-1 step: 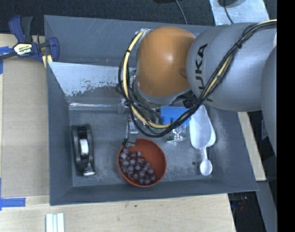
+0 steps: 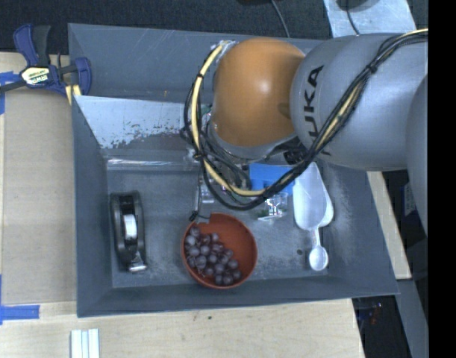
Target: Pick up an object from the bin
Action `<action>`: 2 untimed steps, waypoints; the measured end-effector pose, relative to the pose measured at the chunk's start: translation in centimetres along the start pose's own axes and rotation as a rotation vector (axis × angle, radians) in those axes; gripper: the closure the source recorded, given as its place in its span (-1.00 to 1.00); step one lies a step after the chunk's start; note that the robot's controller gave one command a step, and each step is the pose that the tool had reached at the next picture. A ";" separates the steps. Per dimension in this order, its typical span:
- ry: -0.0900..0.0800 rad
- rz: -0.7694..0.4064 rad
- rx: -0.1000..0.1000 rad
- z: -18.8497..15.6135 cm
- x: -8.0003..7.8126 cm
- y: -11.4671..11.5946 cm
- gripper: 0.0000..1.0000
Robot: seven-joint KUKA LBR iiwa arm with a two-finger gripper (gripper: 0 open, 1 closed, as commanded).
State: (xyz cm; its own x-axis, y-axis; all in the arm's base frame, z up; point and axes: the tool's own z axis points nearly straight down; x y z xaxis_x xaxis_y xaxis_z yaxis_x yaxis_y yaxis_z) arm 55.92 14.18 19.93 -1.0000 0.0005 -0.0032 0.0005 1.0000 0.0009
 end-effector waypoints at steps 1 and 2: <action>0.002 -0.050 -0.002 12.3 3.6 -4.2 -1.00; -0.011 -0.003 -0.003 6.3 4.9 -5.1 -1.00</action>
Offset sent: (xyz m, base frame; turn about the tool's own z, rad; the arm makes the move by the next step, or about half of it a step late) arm -0.0502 -0.0514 -0.0632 -0.0018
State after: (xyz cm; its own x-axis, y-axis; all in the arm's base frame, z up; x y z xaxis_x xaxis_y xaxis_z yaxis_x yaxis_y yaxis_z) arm 51.04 9.04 13.65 -0.9999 -0.0023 -0.0143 -0.0024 1.0000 0.0038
